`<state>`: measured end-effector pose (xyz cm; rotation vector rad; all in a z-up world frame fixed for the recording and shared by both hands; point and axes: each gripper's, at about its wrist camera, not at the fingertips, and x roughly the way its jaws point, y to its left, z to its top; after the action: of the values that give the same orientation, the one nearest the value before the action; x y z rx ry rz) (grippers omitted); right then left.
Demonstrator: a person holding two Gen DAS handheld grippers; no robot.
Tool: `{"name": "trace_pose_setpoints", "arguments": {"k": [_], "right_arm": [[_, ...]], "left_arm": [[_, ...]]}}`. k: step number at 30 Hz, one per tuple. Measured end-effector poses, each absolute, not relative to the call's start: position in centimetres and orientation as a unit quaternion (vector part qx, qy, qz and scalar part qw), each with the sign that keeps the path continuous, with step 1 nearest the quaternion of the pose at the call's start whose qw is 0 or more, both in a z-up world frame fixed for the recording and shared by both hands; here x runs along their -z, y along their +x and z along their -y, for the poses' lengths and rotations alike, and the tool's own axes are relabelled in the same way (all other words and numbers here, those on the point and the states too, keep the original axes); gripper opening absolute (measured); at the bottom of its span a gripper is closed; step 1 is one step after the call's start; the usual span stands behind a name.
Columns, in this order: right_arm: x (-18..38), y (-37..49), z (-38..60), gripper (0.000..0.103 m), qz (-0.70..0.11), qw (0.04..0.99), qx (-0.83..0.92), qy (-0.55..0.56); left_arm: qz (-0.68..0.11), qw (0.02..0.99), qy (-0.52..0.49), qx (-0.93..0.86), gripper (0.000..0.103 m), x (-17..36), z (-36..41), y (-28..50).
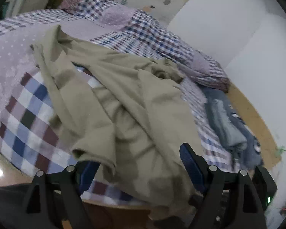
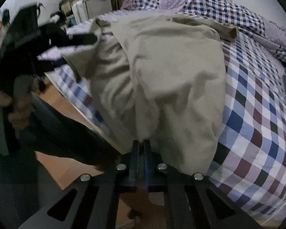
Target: Fold clothes
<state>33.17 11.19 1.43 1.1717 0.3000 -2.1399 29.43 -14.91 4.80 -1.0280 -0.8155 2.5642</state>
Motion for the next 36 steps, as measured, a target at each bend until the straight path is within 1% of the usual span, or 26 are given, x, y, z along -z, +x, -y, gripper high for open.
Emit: {"name": "trace_pose_setpoints", "arguments": {"k": [1,4,6,8,10,11,13,15,18,23,24,25,26,27,28,29,30,36], "right_arm": [[-1.9,33.2,-11.4,0.002,-0.096,0.344,0.82,0.447],[-3.4,33.2,-12.5,0.001,-0.027,0.366,0.819,0.441],[-3.8,33.0,-12.8,0.001,-0.005,0.362,0.823,0.438],[-3.7,32.7,-12.8,0.002,0.001,0.349,0.827,0.441],[-3.3,32.4,-12.9,0.002,0.003,0.341,0.827,0.447],[-3.2,32.3,-12.7,0.005,0.002,0.339,0.827,0.448],[-3.1,32.4,-12.4,0.005,-0.003,0.337,0.828,0.448],[-2.9,32.3,-12.3,0.005,-0.004,0.337,0.828,0.449],[-2.4,32.0,-12.5,0.005,-0.004,0.334,0.827,0.453],[-2.0,31.7,-12.5,0.005,-0.01,0.333,0.824,0.458],[-1.9,31.6,-12.4,0.005,-0.01,0.333,0.824,0.459],[-1.8,31.6,-12.4,0.005,-0.01,0.333,0.823,0.46],[-1.7,31.5,-12.4,0.005,-0.01,0.333,0.823,0.46],[-1.6,31.5,-12.5,0.005,-0.01,0.331,0.823,0.462],[-1.6,31.4,-12.5,0.005,-0.01,0.329,0.823,0.463],[-1.5,31.3,-12.6,0.005,-0.01,0.327,0.823,0.464],[-1.4,31.3,-12.6,0.005,-0.009,0.326,0.823,0.465],[-1.6,31.1,-13.0,0.005,-0.002,0.321,0.825,0.464]], "left_arm": [[0.274,0.149,-0.354,-0.882,0.085,-4.9,14.5,30.0],[0.23,0.166,-0.361,-0.889,0.085,-5.3,12.4,31.1],[0.207,0.159,-0.367,-0.893,0.085,-5.1,11.9,31.2],[0.197,0.118,-0.378,-0.897,0.085,-4.7,12.6,31.2],[0.22,0.059,-0.391,-0.892,0.085,-3.8,14.7,30.9],[0.247,0.045,-0.391,-0.885,0.085,-3.4,15.9,30.9],[0.305,0.024,-0.386,-0.87,0.085,-2.5,18.3,31.2],[0.333,0.01,-0.39,-0.858,0.085,-1.6,19.6,30.9],[0.339,0.012,-0.403,-0.85,0.085,-0.7,19.7,30.1],[0.297,0.03,-0.402,-0.865,0.085,-0.6,18.2,28.4],[0.289,0.029,-0.405,-0.867,0.08,-0.5,17.9,28.2],[0.28,0.028,-0.408,-0.869,0.074,-0.5,17.7,27.9],[0.274,0.028,-0.415,-0.867,0.053,-0.2,17.4,27.8],[0.27,0.024,-0.424,-0.864,0.029,0.0,17.4,27.7],[0.266,0.018,-0.433,-0.861,0.022,0.2,17.4,27.7],[0.271,0.016,-0.432,-0.86,0.018,0.1,17.6,28.0],[0.277,0.015,-0.429,-0.86,0.01,0.0,17.9,28.3],[0.324,-0.007,-0.385,-0.864,0.006,-2.0,20.9,30.0]]}}
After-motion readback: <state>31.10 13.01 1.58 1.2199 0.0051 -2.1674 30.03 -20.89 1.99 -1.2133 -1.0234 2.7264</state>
